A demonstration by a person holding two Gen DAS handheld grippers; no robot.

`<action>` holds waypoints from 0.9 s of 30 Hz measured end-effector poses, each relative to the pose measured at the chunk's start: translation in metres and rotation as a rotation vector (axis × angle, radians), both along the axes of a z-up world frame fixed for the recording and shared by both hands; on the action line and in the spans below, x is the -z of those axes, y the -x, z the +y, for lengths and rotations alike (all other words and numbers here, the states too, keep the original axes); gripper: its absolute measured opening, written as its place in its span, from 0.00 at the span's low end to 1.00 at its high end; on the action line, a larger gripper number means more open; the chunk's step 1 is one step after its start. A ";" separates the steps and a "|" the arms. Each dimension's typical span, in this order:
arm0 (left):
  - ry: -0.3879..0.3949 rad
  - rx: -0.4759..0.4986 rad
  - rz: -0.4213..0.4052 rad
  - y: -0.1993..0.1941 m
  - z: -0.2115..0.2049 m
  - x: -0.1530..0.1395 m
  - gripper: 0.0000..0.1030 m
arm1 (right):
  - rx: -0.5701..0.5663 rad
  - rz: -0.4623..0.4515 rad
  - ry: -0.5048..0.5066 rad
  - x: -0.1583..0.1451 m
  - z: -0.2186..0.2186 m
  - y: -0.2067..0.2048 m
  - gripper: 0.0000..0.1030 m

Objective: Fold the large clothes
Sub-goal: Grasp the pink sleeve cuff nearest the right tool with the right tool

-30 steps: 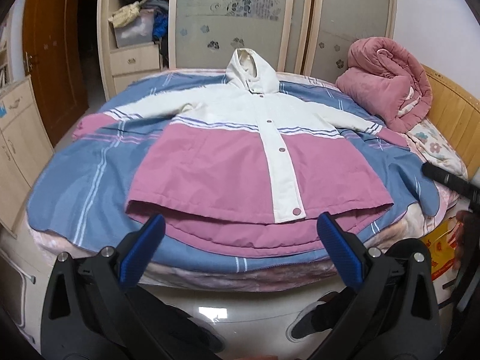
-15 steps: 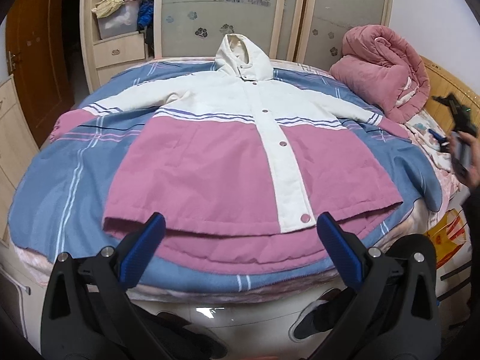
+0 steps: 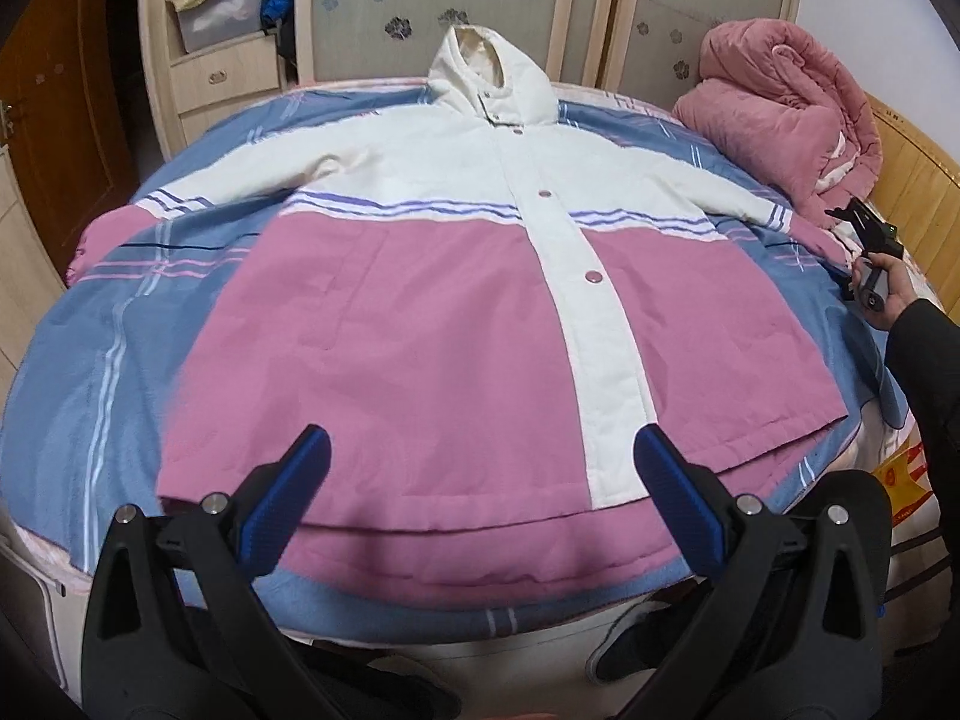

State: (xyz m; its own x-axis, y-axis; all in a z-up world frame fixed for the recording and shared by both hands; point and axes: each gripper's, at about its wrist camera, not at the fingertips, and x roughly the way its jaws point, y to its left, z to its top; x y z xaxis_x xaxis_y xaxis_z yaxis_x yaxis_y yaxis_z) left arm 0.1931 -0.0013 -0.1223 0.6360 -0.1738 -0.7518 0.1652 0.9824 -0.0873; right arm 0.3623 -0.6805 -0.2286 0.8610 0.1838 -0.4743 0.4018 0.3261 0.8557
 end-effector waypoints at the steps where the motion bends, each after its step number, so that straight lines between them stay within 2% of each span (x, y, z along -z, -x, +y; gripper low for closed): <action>1: -0.002 0.006 0.003 -0.001 -0.001 0.002 0.98 | 0.010 0.009 0.002 0.003 -0.002 -0.002 0.87; 10: -0.006 0.015 0.004 -0.014 -0.005 0.009 0.98 | 0.115 0.018 -0.040 0.019 -0.030 -0.020 0.84; 17: 0.004 -0.011 0.008 -0.015 0.006 0.012 0.98 | 0.143 -0.052 -0.024 0.009 -0.046 -0.021 0.84; 20: 0.000 -0.011 0.012 -0.016 0.006 0.014 0.98 | 0.145 -0.152 -0.017 0.001 -0.049 -0.024 0.84; 21: -0.001 -0.010 0.013 -0.016 0.006 0.014 0.98 | 0.143 -0.153 0.001 -0.001 -0.048 -0.026 0.84; 22: -0.001 -0.010 0.013 -0.016 0.006 0.015 0.98 | 0.139 -0.135 0.012 -0.002 -0.047 -0.029 0.84; 25: 0.002 -0.009 0.014 -0.017 0.005 0.015 0.98 | 0.146 0.012 0.013 0.011 -0.047 -0.040 0.83; 27: 0.000 -0.010 0.015 -0.017 0.005 0.015 0.98 | 0.165 0.098 0.021 0.017 -0.046 -0.042 0.74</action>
